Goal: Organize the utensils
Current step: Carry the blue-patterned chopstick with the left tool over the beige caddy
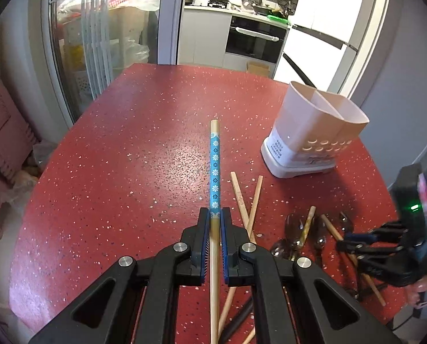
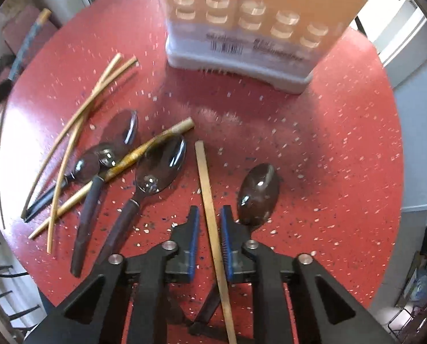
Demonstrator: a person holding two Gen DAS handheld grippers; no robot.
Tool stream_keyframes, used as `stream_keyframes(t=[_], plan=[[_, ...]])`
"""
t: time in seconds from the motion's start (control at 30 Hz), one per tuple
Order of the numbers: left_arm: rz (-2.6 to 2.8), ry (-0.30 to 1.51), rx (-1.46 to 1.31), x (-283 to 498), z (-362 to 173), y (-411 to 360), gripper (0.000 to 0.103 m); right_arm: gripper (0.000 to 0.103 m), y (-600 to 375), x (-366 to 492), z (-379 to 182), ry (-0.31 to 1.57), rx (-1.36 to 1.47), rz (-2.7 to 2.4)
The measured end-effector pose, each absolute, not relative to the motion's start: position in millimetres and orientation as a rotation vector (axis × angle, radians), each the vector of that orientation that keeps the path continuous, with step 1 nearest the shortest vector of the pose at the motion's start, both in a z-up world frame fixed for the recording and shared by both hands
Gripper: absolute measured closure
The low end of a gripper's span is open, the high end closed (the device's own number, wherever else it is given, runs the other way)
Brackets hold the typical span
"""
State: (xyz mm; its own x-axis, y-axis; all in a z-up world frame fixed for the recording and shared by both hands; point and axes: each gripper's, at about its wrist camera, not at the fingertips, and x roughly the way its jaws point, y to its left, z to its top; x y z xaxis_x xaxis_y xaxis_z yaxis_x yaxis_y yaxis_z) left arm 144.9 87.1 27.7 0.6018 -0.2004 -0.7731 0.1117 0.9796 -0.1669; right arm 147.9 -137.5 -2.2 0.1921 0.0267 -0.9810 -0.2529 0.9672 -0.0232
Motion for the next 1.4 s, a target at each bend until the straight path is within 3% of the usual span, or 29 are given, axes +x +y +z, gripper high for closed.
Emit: stream_keyframes(t=[0.27,0.6,0.97,1.4], plan=[[-0.197,0.824,-0.174,137,56,78,0.067,0.097,-168,136,28,1.278,-0.147,0.232],[-0.246,0.679,-0.237,152,115,52,0.067,0.097,-227,122,134,0.952,0.073,0.292],[-0.259,0.533,-0.308,224,163,23,0.067,0.097,-224,192,224,0.603,0.160,0.290],[-0.203,0.427,-0.282,320,150,-4,0.067,0.097,-193,307,226,0.444,0.112,0.293]])
